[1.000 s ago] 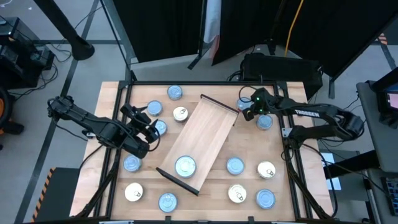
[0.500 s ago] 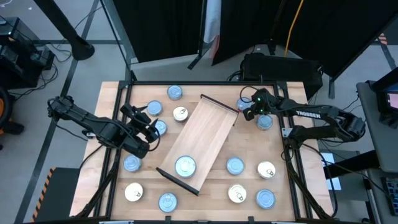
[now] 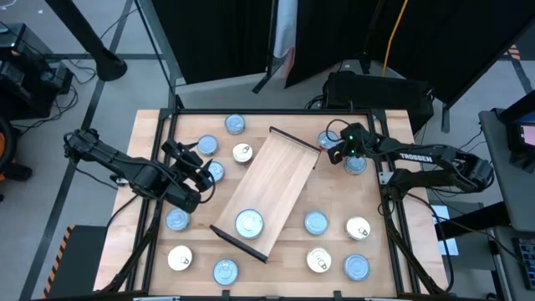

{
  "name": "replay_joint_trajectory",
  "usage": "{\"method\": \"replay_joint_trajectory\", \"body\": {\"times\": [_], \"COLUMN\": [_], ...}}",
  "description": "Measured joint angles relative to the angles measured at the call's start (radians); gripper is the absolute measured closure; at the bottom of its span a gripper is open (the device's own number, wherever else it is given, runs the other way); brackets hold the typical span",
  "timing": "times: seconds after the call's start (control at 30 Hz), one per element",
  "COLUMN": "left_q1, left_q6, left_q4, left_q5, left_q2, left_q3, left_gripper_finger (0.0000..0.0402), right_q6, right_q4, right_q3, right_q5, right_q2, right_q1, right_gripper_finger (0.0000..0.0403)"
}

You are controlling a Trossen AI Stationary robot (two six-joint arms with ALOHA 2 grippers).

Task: Stack canned seafood by type on shelf
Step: Stack the red tuna can on top of the other red tuna can

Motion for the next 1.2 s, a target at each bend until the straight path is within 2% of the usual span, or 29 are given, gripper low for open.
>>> {"method": "replay_joint_trajectory", "body": {"times": [0.4,0.77,1.2], "left_q1": [0.000,0.002,0.002], "left_q6": [0.000,0.002,0.002], "left_q4": [0.000,0.003,0.003], "left_q5": [-0.004,-0.010,-0.014], "left_q2": [0.000,0.000,0.000], "left_q3": [0.000,0.000,0.000], "left_gripper_finger": [0.0080,0.0080,0.0080], "right_q6": [0.032,0.022,0.000], "right_q4": [-0.069,0.042,0.080], "right_q3": [-0.011,-0.008,-0.008], "right_q5": [-0.019,-0.004,0.047], "right_q2": [0.000,-0.140,-0.051], "right_q1": [0.054,0.062,0.050], "right_gripper_finger": [0.0403,0.0403,0.0403]}}
